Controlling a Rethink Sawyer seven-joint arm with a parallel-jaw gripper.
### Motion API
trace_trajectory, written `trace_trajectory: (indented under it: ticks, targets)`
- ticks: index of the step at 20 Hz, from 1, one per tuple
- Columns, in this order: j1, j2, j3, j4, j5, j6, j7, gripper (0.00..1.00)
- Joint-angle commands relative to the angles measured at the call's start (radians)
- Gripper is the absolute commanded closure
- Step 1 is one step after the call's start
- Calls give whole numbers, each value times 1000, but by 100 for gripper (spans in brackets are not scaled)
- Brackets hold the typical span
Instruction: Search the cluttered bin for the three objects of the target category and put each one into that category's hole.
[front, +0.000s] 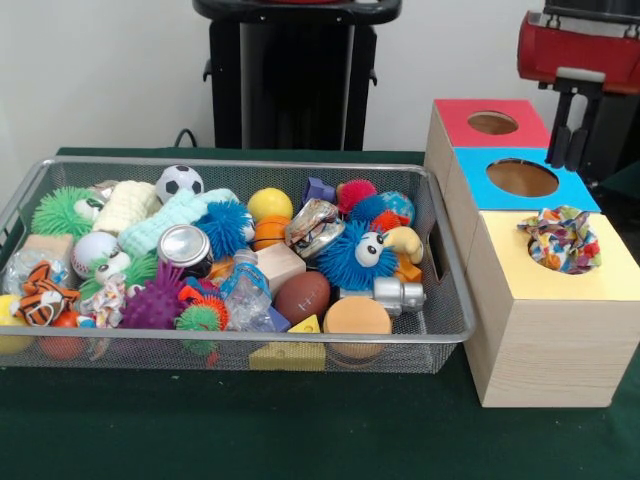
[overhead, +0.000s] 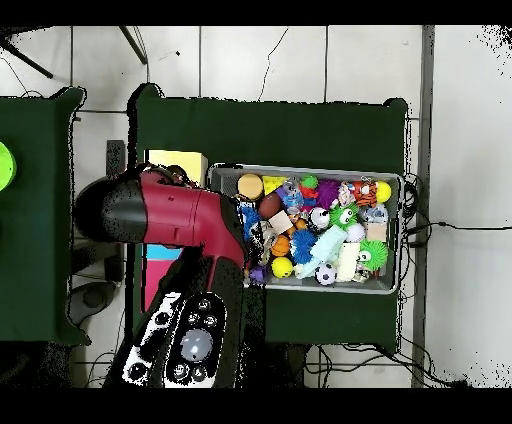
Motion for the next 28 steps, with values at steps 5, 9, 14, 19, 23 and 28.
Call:
trace_trajectory:
  ticks: [5, 9, 14, 19, 23, 28]
  targets:
    - [-30, 112, 75, -13, -48, -35, 90, 100]
    - [-19, 164, 75, -52, -31, -46, 119, 100]
    - [-16, 197, 91, -70, -13, -58, 131, 100]
    - [32, 191, 64, -92, 17, 8, 196, 100]
    - [65, 190, 44, -115, 40, 62, 248, 100]
    - [86, 163, 33, -108, 61, 115, 267, 100]
